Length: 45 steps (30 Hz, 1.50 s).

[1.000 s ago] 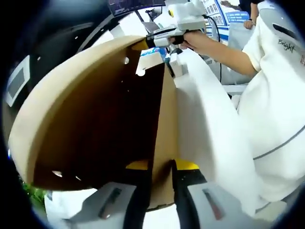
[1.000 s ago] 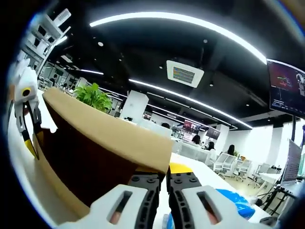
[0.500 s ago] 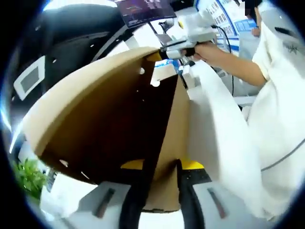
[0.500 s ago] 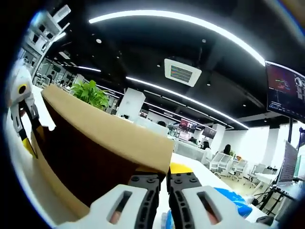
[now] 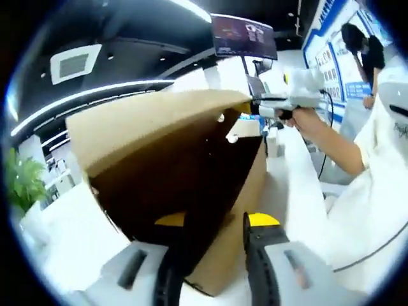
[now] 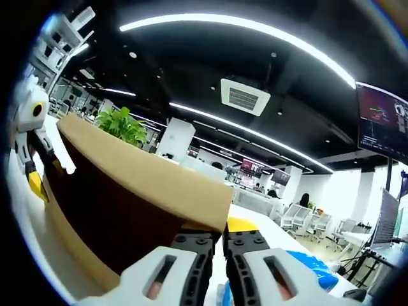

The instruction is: Operate the shoe box by opening the lid, removing the specified soft item, and placing it in the target area until the item is outside and the box remains undamaged.

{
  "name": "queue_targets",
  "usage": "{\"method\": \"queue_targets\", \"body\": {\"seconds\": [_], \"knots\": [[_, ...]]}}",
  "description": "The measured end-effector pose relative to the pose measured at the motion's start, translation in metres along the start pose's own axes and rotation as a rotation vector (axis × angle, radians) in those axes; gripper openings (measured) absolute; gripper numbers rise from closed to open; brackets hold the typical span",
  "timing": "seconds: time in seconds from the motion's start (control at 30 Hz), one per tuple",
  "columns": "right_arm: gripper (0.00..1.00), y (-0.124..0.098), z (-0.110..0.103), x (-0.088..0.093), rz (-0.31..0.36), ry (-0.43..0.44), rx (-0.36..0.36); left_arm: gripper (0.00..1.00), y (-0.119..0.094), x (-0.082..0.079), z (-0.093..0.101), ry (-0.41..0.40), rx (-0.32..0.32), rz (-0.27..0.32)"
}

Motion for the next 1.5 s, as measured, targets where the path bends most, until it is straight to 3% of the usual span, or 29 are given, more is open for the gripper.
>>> {"method": "queue_targets", "body": {"seconds": [0.13,0.17,0.23,0.33,0.43,0.47,0.57,0.63,0.73,0.83,0.9,1.0,1.13,1.33,1.4,1.5], "knots": [[0.02,-0.001,-0.001,0.0,0.0,-0.001,-0.001,0.38,-0.004,-0.007,-0.001,-0.05,0.0,0.031],[0.02,-0.001,-0.001,0.0,0.0,-0.001,-0.002,0.39,-0.005,-0.012,0.002,-0.086,0.019,0.065],[0.02,-0.001,-0.001,0.0,0.0,-0.001,-0.002,0.41,-0.007,-0.02,-0.001,-0.172,-0.002,0.114],[0.02,-0.001,-0.002,0.0,0.0,0.0,-0.005,0.4,-0.009,-0.025,0.005,-0.253,0.046,0.145],[0.02,-0.002,-0.002,0.0,0.0,-0.003,-0.007,0.4,-0.012,-0.025,0.004,-0.24,0.02,0.165],[0.02,-0.002,-0.002,0.0,0.0,-0.003,-0.007,0.41,-0.013,-0.024,0.001,-0.229,-0.016,0.156],[0.02,-0.001,-0.002,-0.001,-0.001,-0.004,-0.012,0.52,-0.016,-0.022,0.002,-0.289,-0.003,0.126],[0.02,0.0,-0.002,-0.001,-0.003,-0.003,-0.013,0.58,-0.02,-0.027,0.0,-0.325,0.008,0.165],[0.02,0.0,-0.002,-0.001,-0.006,-0.005,-0.017,0.53,-0.028,-0.03,0.0,-0.342,0.02,0.163],[0.02,-0.001,-0.002,-0.001,0.001,0.0,-0.015,0.47,-0.034,-0.02,-0.007,-0.282,-0.044,0.09],[0.02,0.0,-0.002,-0.001,0.002,0.002,-0.017,0.47,-0.037,-0.017,-0.014,-0.307,-0.078,0.084],[0.02,0.0,-0.003,0.0,0.002,0.0,-0.019,0.54,-0.043,-0.022,-0.023,-0.45,-0.084,0.156],[0.02,-0.001,-0.003,0.0,0.002,-0.003,-0.023,0.65,-0.055,-0.031,-0.032,-0.563,-0.071,0.241],[0.02,-0.002,-0.005,0.002,0.005,-0.011,-0.019,0.63,-0.072,-0.042,-0.038,-0.586,-0.115,0.297],[0.02,-0.002,-0.005,0.002,0.005,-0.012,-0.02,0.63,-0.075,-0.044,-0.038,-0.573,-0.141,0.281],[0.02,-0.003,-0.006,0.002,0.005,-0.014,-0.023,0.62,-0.075,-0.04,-0.041,-0.425,-0.22,0.222]]}}
Point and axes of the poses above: the point that each gripper's makers call its tool centre point, and the gripper's own axes: y roughly forward along the fingers, z roughly to its right, x roughly out of its underside, the point moved 4 cm from there along -y, roughly backward along the fingers, and after that the axes turned 7 degrees about -x, right-handed, at the moved point
